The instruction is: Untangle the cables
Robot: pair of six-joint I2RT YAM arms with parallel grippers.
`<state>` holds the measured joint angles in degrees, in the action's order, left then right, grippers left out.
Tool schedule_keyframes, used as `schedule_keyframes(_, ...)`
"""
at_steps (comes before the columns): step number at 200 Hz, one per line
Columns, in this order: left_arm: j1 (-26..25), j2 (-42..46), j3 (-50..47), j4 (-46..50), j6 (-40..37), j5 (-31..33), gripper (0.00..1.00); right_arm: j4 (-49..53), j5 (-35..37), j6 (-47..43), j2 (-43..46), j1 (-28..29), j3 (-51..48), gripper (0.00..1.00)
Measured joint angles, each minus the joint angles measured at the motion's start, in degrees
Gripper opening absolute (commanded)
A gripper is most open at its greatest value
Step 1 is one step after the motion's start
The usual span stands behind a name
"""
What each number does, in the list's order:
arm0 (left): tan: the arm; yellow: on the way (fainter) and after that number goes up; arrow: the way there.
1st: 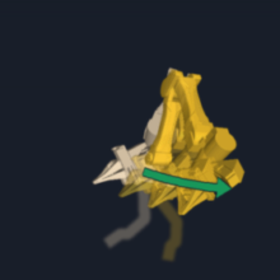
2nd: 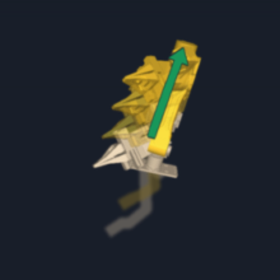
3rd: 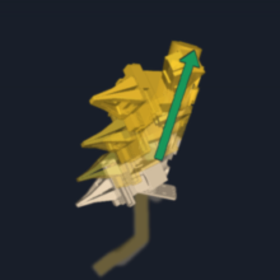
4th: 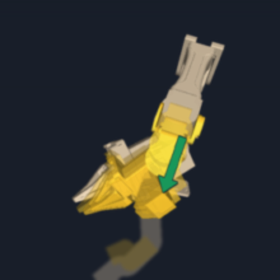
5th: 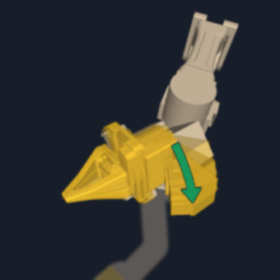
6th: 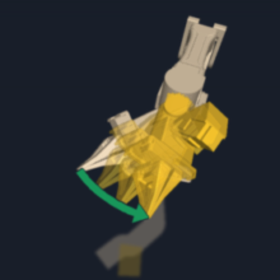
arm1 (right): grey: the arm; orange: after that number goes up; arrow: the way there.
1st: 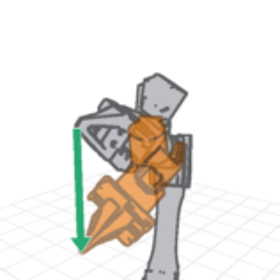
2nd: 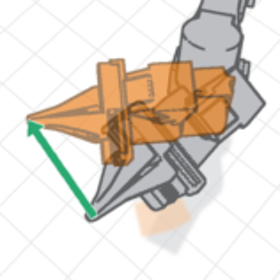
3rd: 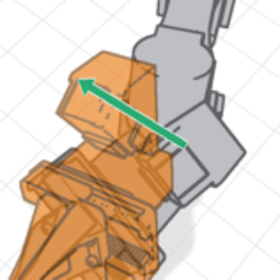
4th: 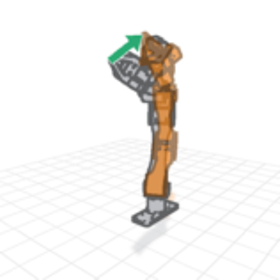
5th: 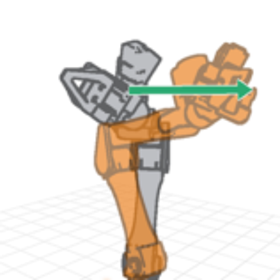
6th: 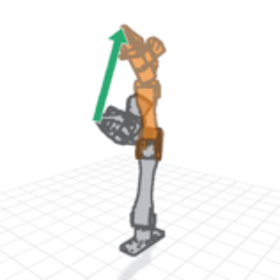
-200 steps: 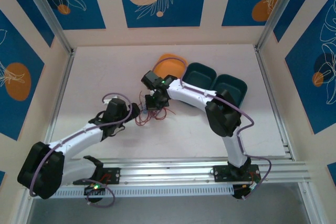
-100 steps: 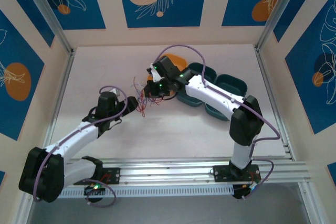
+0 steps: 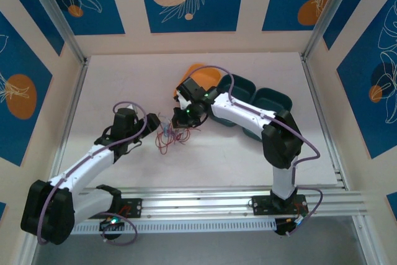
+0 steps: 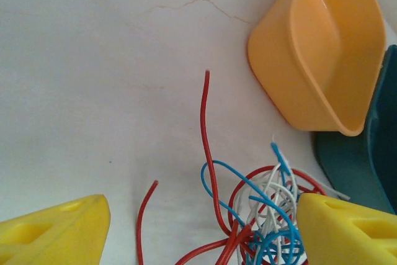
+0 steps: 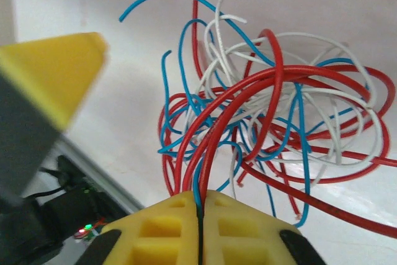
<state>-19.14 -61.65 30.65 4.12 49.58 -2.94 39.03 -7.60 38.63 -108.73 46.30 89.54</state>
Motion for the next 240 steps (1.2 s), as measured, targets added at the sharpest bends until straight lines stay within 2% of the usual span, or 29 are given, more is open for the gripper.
schedule_keyframes(25, 0.02, 0.09, 0.04, 1.53, 0.02, 0.26, 0.79, 2.45, 3.02, -0.59, -1.16, 0.24, 0.04, 0.25)
schedule_keyframes(65, 0.02, 0.02, 0.04, 2.43, 0.04, 0.24, 0.79, 6.78, 8.81, -1.11, -1.25, 1.84, 1.92, 0.32)
schedule_keyframes(107, 0.02, 0.02, 0.04, 2.95, 0.04, 0.46, 0.83, 9.92, 14.86, -1.81, -1.25, 5.64, 5.20, 0.31)
schedule_keyframes(143, 0.28, 0.94, -0.04, 4.94, 0.92, 2.51, 0.91, 12.17, 18.36, -3.45, -2.34, 9.55, 9.57, 0.21)
schedule_keyframes(161, 0.55, 2.29, -0.42, 5.44, 1.40, 3.72, 0.93, 13.51, 19.52, -3.91, -4.96, 10.73, 13.16, 0.19)
schedule_keyframes(240, 1.51, 5.16, -2.03, 7.52, 1.60, 6.49, 0.94, 17.90, 22.34, -4.55, -16.72, 9.33, 20.81, 0.18)
